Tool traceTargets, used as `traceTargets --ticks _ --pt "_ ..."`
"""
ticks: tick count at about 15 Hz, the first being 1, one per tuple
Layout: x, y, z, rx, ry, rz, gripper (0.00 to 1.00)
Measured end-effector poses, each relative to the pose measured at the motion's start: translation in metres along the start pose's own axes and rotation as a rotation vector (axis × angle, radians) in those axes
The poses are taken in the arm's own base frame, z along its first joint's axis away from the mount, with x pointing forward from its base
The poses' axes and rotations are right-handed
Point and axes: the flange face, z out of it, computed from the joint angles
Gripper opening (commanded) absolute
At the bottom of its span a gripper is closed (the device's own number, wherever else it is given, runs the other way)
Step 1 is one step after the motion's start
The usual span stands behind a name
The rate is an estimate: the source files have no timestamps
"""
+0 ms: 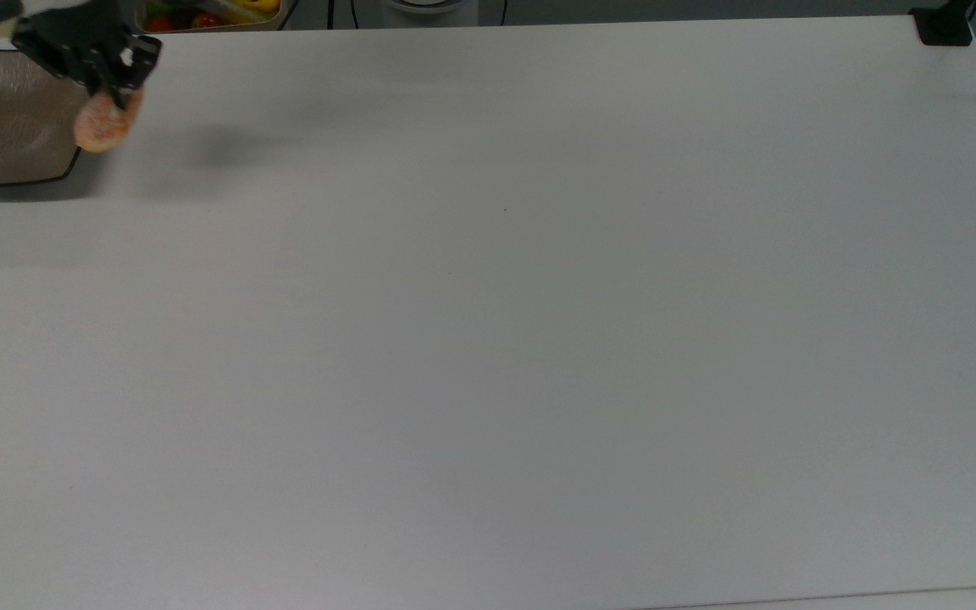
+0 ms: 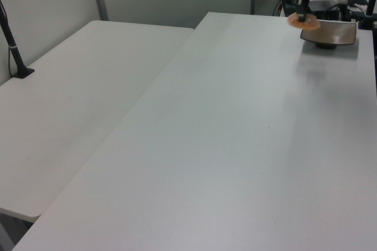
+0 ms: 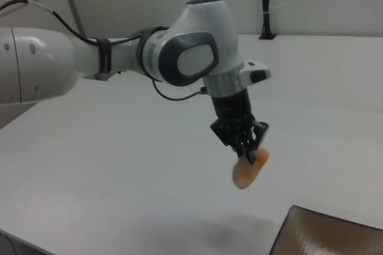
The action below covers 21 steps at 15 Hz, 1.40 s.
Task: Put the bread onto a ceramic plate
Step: 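Lift the bread roll and carry it to the dark ceramic plate, then lower the bread roll onto the plate and open the gripper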
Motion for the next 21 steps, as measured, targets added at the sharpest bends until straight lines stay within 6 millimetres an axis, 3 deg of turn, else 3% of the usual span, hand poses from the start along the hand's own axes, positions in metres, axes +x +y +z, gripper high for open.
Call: traceTargets --ticks 3,7,10,14,15,16,17,18,21 --pt "-0.022 0.058 0.003 -0.04 0.049 0.068 0.21" --pt "-0.048 0.103 0.025 -0.074 0.07 0.093 0.21" --pt "-0.064 0.126 0.048 -0.082 0.061 0.115 0.23" --pt "-0.064 0.135 0.095 -0.109 0.024 0.124 0.24" --pt "-0.063 0.135 0.106 -0.11 0.005 0.123 0.29" --pt "-0.064 0.136 0.116 -0.111 -0.013 0.124 0.43" --pt "-0.065 0.138 0.124 -0.111 -0.027 0.127 0.66" --pt "-0.065 0.14 0.13 -0.113 -0.036 0.129 0.99" --pt "-0.065 0.14 0.132 -0.114 -0.037 0.13 1.0"
